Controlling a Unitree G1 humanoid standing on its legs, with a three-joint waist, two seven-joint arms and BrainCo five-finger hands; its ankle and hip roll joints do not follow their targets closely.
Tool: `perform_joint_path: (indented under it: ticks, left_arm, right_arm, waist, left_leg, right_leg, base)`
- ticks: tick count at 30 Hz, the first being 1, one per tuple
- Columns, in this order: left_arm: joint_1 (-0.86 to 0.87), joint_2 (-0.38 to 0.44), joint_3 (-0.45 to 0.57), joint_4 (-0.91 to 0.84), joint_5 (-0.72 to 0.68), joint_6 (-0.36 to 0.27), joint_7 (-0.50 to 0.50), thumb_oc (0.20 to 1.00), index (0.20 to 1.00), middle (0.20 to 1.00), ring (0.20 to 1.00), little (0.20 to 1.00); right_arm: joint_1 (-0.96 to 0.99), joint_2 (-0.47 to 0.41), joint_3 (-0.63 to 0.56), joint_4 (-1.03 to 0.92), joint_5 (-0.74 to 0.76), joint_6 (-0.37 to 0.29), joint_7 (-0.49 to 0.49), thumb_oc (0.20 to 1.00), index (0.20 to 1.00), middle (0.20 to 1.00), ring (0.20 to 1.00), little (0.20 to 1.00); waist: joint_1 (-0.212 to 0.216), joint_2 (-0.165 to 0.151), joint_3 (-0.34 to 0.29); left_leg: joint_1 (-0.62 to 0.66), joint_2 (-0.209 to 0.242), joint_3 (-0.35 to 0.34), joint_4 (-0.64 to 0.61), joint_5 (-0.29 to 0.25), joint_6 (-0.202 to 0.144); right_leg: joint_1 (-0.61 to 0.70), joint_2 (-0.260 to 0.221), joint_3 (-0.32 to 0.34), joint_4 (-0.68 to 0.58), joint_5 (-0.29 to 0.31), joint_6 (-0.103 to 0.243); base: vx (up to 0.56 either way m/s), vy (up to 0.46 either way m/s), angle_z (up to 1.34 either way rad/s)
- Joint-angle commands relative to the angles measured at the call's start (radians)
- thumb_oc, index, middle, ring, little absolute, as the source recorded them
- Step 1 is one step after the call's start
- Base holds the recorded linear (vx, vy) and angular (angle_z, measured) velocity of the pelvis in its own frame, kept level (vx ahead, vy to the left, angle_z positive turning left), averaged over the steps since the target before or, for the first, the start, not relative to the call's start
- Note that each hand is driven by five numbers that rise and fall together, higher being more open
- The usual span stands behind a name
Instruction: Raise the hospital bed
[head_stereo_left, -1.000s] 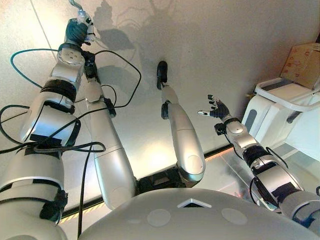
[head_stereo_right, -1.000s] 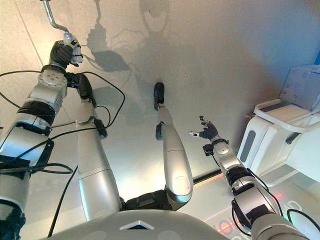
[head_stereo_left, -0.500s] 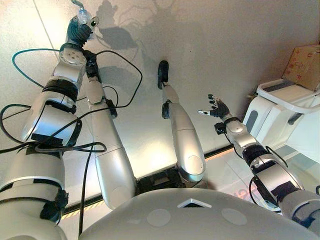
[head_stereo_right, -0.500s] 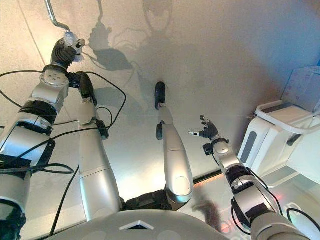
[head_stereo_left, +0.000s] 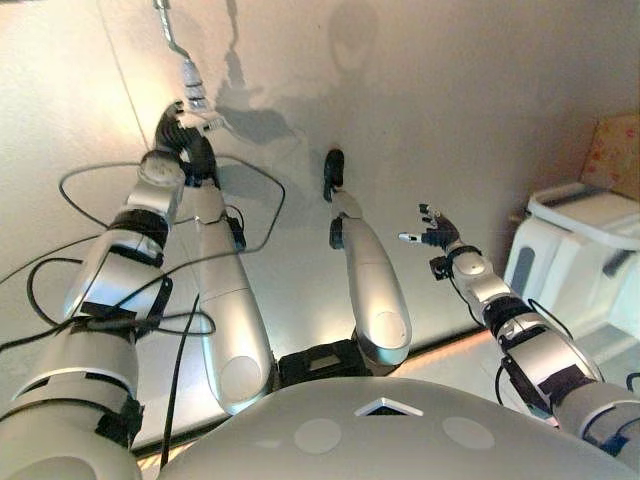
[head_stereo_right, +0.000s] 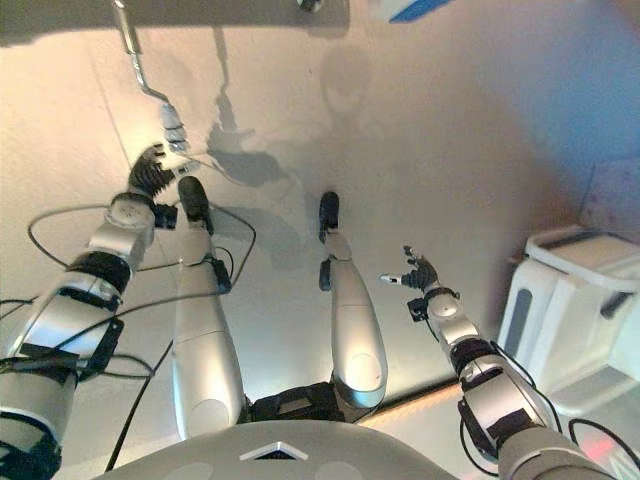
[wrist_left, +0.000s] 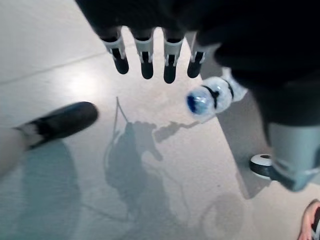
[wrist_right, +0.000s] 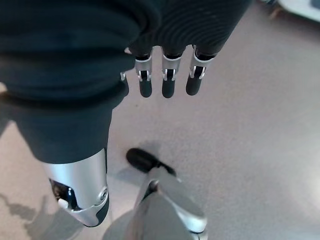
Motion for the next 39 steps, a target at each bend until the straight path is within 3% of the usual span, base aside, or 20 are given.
perform_joint_path:
  ticks: [1, 4, 5, 9, 13, 18, 19, 20, 23, 28, 39]
  left_arm:
    - [0.105, -0.034, 0.068, 0.039, -0.017, -0.021, -0.039, 1.000, 1.000, 1.000, 1.000, 1.000]
    - [0.184, -0.057, 0.094, 0.081, 0.034, -0.014, -0.064, 1.000, 1.000, 1.000, 1.000, 1.000]
    - [0.273, -0.088, 0.114, 0.082, 0.056, -0.013, -0.077, 1.000, 1.000, 1.000, 1.000, 1.000]
    - [0.375, -0.119, 0.172, 0.142, 0.082, -0.010, -0.109, 1.000, 1.000, 1.000, 1.000, 1.000]
    - [0.494, -0.165, 0.234, 0.198, 0.133, -0.014, -0.135, 1.000, 1.000, 1.000, 1.000, 1.000]
    - [0.579, -0.203, 0.248, 0.238, 0.215, -0.016, -0.155, 1.000, 1.000, 1.000, 1.000, 1.000]
    - [0.579, -0.203, 0.248, 0.238, 0.215, -0.016, -0.155, 1.000, 1.000, 1.000, 1.000, 1.000]
    - [0.607, -0.218, 0.247, 0.240, 0.231, -0.022, -0.155, 1.000, 1.000, 1.000, 1.000, 1.000]
    - [0.634, -0.235, 0.250, 0.238, 0.231, -0.032, -0.159, 1.000, 1.000, 1.000, 1.000, 1.000]
    - [0.656, -0.261, 0.243, 0.235, 0.240, -0.041, -0.152, 1.000, 1.000, 1.000, 1.000, 1.000]
    - [0.650, -0.274, 0.200, 0.219, 0.288, -0.060, -0.121, 1.000, 1.000, 1.000, 1.000, 1.000]
  right_arm:
    - [0.053, -0.061, -0.064, 0.022, -0.030, 0.022, -0.022, 1.000, 1.000, 1.000, 1.000, 1.000]
    - [0.067, -0.063, -0.081, 0.048, -0.056, 0.027, -0.013, 1.000, 1.000, 1.000, 1.000, 1.000]
    - [0.094, -0.068, -0.103, 0.064, -0.078, 0.032, -0.005, 1.000, 1.000, 1.000, 1.000, 1.000]
    - [0.130, -0.056, -0.136, 0.103, -0.098, 0.036, 0.009, 1.000, 1.000, 1.000, 1.000, 1.000]
    - [0.180, -0.044, -0.185, 0.165, -0.125, 0.048, 0.026, 1.000, 1.000, 1.000, 1.000, 1.000]
    - [0.208, -0.020, -0.233, 0.204, -0.119, 0.055, 0.034, 1.000, 1.000, 1.000, 1.000, 1.000]
    - [0.208, -0.020, -0.233, 0.204, -0.119, 0.055, 0.034, 1.000, 1.000, 1.000, 1.000, 1.000]
    - [0.222, -0.011, -0.239, 0.212, -0.122, 0.057, 0.047, 1.000, 1.000, 1.000, 1.000, 1.000]
    - [0.249, 0.009, -0.248, 0.233, -0.121, 0.062, 0.058, 1.000, 1.000, 1.000, 1.000, 1.000]
    - [0.275, 0.040, -0.247, 0.263, -0.123, 0.071, 0.064, 1.000, 1.000, 1.000, 1.000, 1.000]
    - [0.304, 0.066, -0.261, 0.284, -0.102, 0.074, 0.052, 1.000, 1.000, 1.000, 1.000, 1.000]
  waist:
    - [0.029, 0.057, -0.004]
    - [0.041, 0.081, -0.031]
    - [0.057, 0.112, -0.063]
    - [0.073, 0.145, -0.112]
    - [0.096, 0.194, -0.199]
    - [0.104, 0.221, -0.306]
    - [0.104, 0.221, -0.305]
    - [0.106, 0.225, -0.349]
    - [0.103, 0.227, -0.401]
    - [0.104, 0.218, -0.470]
    - [0.100, 0.210, -0.515]
  left_leg:
    - [-0.012, -0.001, -0.049, 0.049, -0.026, -0.057]
    - [0.053, 0.003, -0.045, 0.010, -0.017, -0.059]
    - [0.119, 0.003, -0.041, -0.023, -0.013, -0.059]
    - [0.224, 0.011, -0.038, -0.069, -0.009, -0.059]
    - [0.384, 0.038, -0.046, -0.126, -0.008, -0.059]
    - [0.529, 0.075, -0.037, -0.224, 0.000, -0.060]
    - [0.531, 0.076, -0.037, -0.226, 0.000, -0.060]
    - [0.577, 0.085, -0.024, -0.267, 0.009, -0.065]
    - [0.633, 0.093, -0.009, -0.308, 0.009, -0.071]
    - [0.680, 0.094, 0.019, -0.313, -0.021, -0.068]
    - [0.709, 0.087, 0.033, -0.313, -0.037, -0.066]
  right_leg:
    - [-0.012, -0.032, 0.017, 0.026, 0.043, 0.005]
    - [0.040, -0.030, 0.010, 0.025, 0.031, 0.002]
    - [0.096, -0.031, 0.000, 0.021, 0.022, 0.000]
    - [0.177, -0.030, -0.012, 0.022, -0.002, -0.001]
    - [0.319, -0.024, -0.043, 0.008, -0.036, -0.002]
    - [0.448, -0.014, -0.064, -0.068, -0.033, 0.006]
    - [0.450, -0.014, -0.064, -0.069, -0.033, 0.006]
    - [0.495, -0.014, -0.074, -0.102, -0.029, 0.011]
    - [0.554, -0.012, -0.089, -0.147, -0.022, 0.013]
    - [0.613, -0.019, -0.088, -0.217, 0.000, 0.020]
    - [0.663, -0.025, -0.105, -0.229, -0.001, 0.025]
  base:
    - [0.04, -0.005, 0.06]
    - [0.07, -0.021, 0.08]
    - [0.12, -0.030, 0.06]
    - [0.12, -0.043, 0.08]
    - [0.14, -0.068, 0.13]
    - [0.09, -0.034, 0.06]
    - [0.11, -0.013, -0.01]
    - [0.12, -0.018, 0.03]
    - [0.11, -0.015, 0.04]
    - [0.07, -0.008, -0.07]
    - [0.02, -0.002, -0.04]
